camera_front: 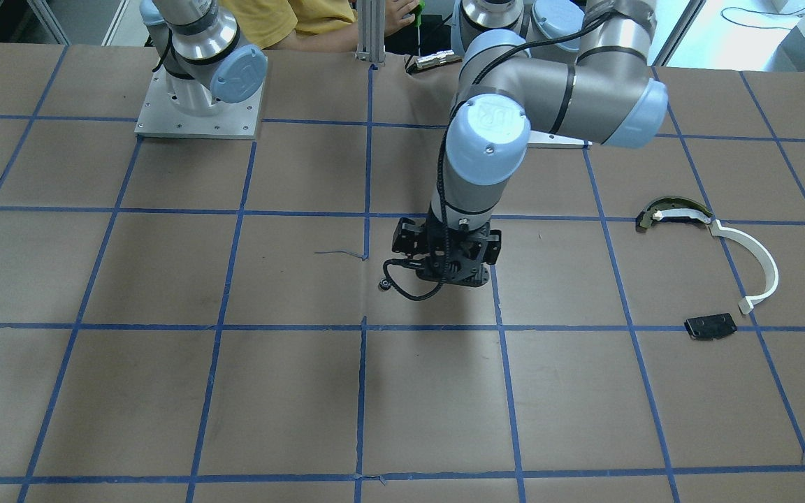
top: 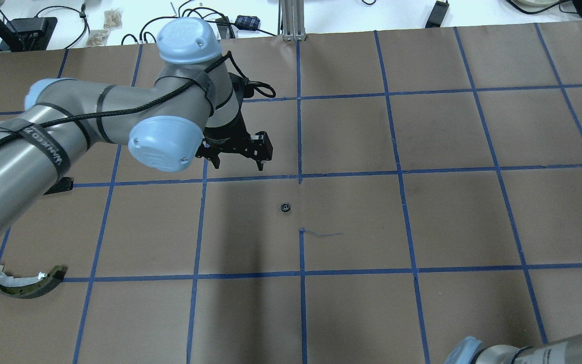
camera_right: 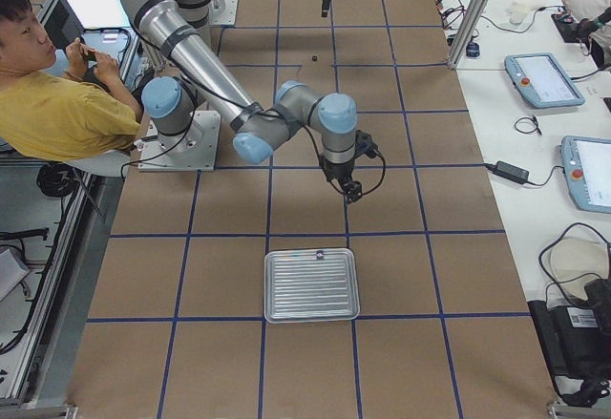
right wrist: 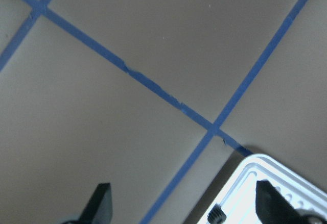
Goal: Place bearing gear from tray to pile
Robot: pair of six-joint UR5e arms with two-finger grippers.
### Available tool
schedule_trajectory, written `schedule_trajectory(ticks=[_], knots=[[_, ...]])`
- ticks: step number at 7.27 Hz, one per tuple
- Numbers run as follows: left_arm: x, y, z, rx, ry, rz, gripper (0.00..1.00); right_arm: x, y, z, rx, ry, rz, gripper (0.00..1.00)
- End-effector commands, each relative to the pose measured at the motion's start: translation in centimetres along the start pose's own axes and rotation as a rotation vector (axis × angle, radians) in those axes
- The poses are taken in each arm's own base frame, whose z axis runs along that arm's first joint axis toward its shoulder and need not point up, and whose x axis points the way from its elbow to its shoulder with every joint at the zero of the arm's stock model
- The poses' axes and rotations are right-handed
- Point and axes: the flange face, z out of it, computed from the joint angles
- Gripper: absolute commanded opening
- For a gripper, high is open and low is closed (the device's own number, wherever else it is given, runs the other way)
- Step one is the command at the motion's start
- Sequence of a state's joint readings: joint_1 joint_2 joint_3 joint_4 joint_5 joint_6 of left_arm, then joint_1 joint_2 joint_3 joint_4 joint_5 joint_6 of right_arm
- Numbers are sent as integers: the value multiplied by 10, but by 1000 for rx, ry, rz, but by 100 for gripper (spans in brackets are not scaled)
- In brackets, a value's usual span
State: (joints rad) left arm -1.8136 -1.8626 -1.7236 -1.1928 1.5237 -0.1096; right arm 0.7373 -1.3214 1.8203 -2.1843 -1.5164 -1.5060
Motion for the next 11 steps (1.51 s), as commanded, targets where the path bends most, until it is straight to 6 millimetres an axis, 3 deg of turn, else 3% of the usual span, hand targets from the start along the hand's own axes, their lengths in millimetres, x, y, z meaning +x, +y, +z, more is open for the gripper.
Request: schedule_trajectory(ticks=[1,2,4,6,7,9,11], knots=[[41,-13,50,21,13,44,100,29,93,38,21,-50,-314,100],[63,-8,72,-7,13,79,100,33,103,65,33,-86,-409,100],[71,-3,102,-60,-11,95,100,49,105,75,69,-68,-635,100],[71,1,116,-87,-16,89,98,61,105,96,108,-76,-716,98],[71,0,123,-97,-19,88,94,62,106,111,123,-89,-774,98],[70,1,125,-106,-24,94,81,62,107,115,129,-94,-792,93],[70,1,127,-111,-24,95,60,61,106,120,141,-98,-790,90]])
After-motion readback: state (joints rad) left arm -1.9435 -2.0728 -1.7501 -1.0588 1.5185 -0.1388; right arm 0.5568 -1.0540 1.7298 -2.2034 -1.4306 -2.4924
